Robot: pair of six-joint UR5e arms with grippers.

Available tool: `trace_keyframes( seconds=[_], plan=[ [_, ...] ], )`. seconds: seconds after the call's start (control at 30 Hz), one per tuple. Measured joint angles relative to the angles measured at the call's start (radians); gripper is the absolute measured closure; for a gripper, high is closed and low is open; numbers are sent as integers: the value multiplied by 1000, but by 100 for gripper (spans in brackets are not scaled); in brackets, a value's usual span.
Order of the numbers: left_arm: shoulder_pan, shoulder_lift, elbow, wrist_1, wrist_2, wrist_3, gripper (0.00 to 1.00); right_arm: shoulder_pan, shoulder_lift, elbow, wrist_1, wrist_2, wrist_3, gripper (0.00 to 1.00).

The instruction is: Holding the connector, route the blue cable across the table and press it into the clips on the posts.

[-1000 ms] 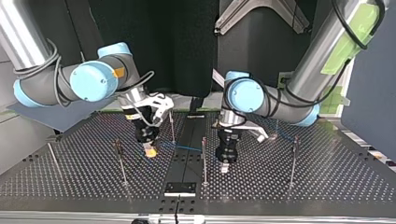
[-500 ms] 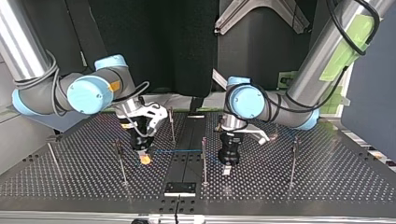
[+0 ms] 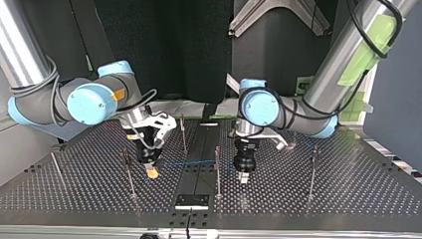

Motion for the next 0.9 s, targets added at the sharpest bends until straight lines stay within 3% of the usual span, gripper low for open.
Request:
trace_keyframes(
  seconds=[0.27,0.53,0.9],
  plan=[
    [-20,8,-4,-72,-72,55,0,-2,-2,0,12,5,-2,100],
    [-46,71,-64,-149,-142,43,0,-2,-9,0,25,4,0,100],
    [-83,163,-156,-167,-109,-1,0,-1,-15,16,44,7,1,100]
  ],
)
